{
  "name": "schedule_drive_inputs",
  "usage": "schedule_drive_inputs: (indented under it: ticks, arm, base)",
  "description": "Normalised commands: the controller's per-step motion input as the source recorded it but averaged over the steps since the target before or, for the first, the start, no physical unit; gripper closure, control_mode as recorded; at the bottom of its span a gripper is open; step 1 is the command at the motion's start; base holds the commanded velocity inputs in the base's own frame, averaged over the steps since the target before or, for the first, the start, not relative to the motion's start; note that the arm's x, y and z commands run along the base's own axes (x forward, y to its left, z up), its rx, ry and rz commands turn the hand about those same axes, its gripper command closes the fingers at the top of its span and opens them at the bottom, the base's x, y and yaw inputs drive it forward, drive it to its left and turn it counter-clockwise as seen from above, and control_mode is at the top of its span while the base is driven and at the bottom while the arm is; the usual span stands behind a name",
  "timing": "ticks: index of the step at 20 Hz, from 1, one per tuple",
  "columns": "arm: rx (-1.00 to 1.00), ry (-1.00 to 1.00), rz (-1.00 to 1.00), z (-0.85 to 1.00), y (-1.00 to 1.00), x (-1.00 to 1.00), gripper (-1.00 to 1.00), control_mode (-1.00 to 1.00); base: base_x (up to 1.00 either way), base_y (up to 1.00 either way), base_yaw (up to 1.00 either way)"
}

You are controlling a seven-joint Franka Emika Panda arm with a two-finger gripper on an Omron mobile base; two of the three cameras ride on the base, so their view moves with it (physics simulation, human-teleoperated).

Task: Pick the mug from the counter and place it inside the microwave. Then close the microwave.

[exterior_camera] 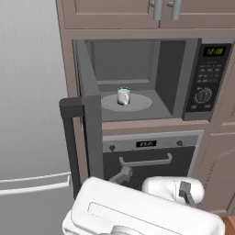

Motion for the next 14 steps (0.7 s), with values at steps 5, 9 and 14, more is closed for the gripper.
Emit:
schedule_drive_inputs:
  ticks: [5, 9, 14]
  arm:
    - [-0.04, 0.00, -0.21, -0.08, 0.28, 0.17, -1.00, -1.00]
    - [-0.01, 0.00, -0.12, -0.14, 0.06, 0.19, -1.00, -1.00]
    - [0.00, 0.00, -0.12, -0.23, 0.01, 0.19, -1.00, -1.00]
  base:
    - [0.00, 0.00, 0.00]
    - [0.00, 0.00, 0.00]
    - [0.00, 0.00, 0.00]
